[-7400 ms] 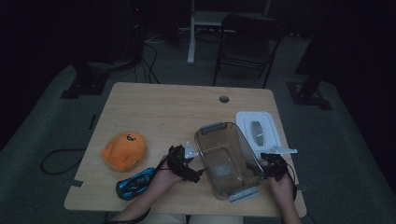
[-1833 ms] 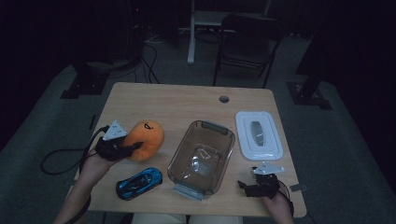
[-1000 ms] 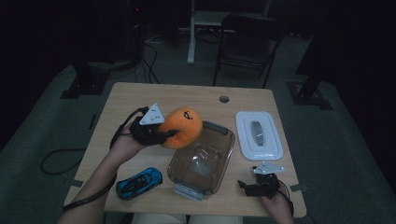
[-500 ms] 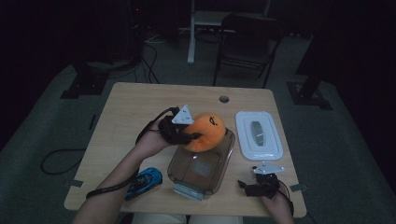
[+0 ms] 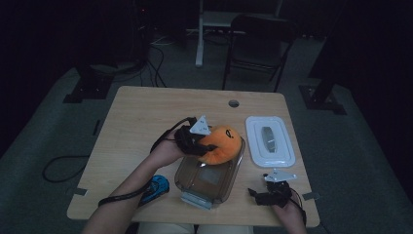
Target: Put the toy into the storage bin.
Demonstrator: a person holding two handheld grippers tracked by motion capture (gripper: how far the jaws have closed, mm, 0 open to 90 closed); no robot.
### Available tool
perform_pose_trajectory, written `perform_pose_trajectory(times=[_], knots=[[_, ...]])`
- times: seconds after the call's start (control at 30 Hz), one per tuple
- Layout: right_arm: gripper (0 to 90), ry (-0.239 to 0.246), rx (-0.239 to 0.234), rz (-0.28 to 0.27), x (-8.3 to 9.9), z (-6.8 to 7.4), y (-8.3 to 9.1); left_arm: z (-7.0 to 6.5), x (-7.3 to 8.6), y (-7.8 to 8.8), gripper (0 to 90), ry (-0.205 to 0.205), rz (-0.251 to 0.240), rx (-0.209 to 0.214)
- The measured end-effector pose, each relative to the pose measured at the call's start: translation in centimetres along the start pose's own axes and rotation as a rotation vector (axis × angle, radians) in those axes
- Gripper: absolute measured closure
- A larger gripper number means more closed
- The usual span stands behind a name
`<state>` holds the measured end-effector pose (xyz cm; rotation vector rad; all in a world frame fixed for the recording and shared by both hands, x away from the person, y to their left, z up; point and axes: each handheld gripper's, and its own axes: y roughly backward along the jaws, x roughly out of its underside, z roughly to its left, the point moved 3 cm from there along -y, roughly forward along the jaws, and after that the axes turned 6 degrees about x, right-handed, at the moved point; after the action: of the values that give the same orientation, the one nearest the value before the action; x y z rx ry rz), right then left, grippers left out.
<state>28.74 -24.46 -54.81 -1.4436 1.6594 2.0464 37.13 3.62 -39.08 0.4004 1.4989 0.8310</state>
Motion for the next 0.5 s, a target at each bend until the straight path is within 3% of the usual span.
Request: perform_pose_trajectory(times=[0.2,0.4,0.5], knots=[[14.0,0.0,0.0,0.0,0.0,0.0,0.0,-0.2,0.2,-0.8,58.6,-0.005,0.031,0.015],[14.1,0.001,0.0,0.0,0.0,0.0,0.0,0.0,0.7,-1.2,57.9,0.038,0.028,0.035],[14.9,-0.001,0.003,-0.002,0.0,0.0,0.0,0.0,0.8,-1.5,57.8,0.038,0.037,0.038]])
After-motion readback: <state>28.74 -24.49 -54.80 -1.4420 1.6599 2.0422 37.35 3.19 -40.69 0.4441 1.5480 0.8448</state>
